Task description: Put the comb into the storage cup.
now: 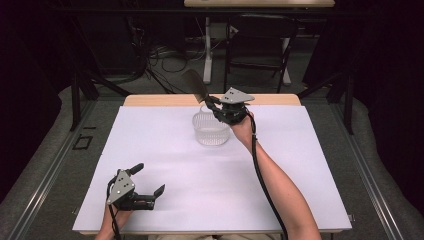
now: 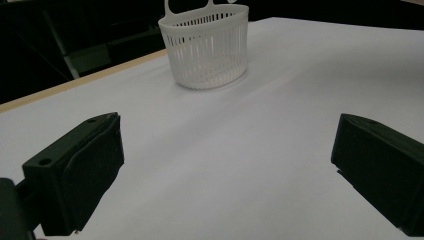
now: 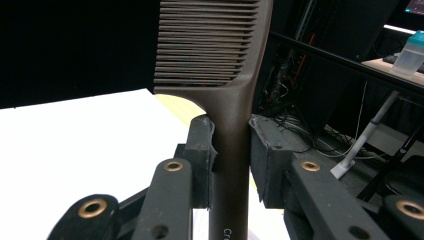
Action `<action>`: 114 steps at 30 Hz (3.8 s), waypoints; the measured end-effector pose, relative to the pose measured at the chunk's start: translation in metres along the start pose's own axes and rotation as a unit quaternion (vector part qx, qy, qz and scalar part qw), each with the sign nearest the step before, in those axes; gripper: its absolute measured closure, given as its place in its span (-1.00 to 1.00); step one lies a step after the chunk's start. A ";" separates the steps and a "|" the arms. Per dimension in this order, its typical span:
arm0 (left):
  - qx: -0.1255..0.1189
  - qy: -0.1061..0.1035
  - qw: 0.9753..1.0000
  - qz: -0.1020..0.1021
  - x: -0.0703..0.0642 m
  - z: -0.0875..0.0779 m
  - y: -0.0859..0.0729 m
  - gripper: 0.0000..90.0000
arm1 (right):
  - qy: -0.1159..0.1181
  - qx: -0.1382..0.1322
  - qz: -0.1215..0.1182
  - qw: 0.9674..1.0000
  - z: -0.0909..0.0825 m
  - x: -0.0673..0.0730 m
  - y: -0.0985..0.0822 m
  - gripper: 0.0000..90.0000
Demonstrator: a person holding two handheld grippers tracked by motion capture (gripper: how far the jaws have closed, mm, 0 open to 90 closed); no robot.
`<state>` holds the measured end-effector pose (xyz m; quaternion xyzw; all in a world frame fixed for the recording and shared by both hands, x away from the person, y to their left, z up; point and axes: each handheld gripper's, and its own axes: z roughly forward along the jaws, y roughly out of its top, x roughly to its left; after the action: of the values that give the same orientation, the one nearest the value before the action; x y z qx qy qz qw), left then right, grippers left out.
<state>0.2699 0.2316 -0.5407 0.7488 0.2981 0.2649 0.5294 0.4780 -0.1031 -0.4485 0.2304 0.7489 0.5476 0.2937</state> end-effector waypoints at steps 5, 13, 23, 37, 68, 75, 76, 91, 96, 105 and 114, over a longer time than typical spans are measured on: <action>0.001 0.000 1.000 0.000 0.000 0.000 0.000 -0.98 | 0.003 0.003 0.002 1.000 0.002 0.000 -0.002 0.61; -0.001 0.000 1.000 0.001 0.000 0.000 0.000 -0.98 | 0.013 0.009 -0.006 1.000 0.005 0.002 -0.007 0.61; 0.000 0.000 1.000 0.000 0.000 0.000 0.000 -0.98 | 0.019 0.020 -0.011 1.000 0.007 0.004 -0.012 0.61; 0.000 -0.001 1.000 0.001 0.000 0.000 0.000 -0.98 | 0.027 0.028 -0.016 0.999 0.008 0.004 -0.016 0.61; -0.001 -0.001 1.000 0.001 0.000 -0.001 0.000 -0.98 | 0.045 0.072 -0.026 0.996 0.014 0.007 -0.027 0.60; 0.000 0.000 1.000 0.001 0.000 -0.001 0.000 -0.98 | 0.049 0.082 -0.028 0.995 0.014 0.007 -0.028 0.60; 0.000 0.000 1.000 0.001 0.000 -0.001 0.000 -0.98 | 0.051 0.085 -0.028 0.995 0.014 0.007 -0.028 0.60; 0.000 -0.001 1.000 0.001 0.000 0.000 -0.001 -0.98 | 0.058 0.106 -0.034 0.992 0.018 0.009 -0.031 0.60; 0.001 -0.001 1.000 0.001 0.000 0.000 0.000 -0.98 | 0.061 0.115 -0.038 0.991 0.018 0.009 -0.031 0.60; 0.001 -0.001 1.000 0.000 0.000 0.000 0.000 -0.98 | 0.061 0.138 -0.049 0.987 0.020 0.011 -0.032 0.59; 0.001 0.000 1.000 0.002 0.000 0.000 0.000 -0.98 | 0.060 0.156 -0.042 0.985 0.017 0.009 -0.031 0.32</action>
<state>0.2698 0.2321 -0.5409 0.7497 0.2968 0.2654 0.5286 0.4827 -0.0948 -0.4835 0.2088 0.8500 0.4245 0.2315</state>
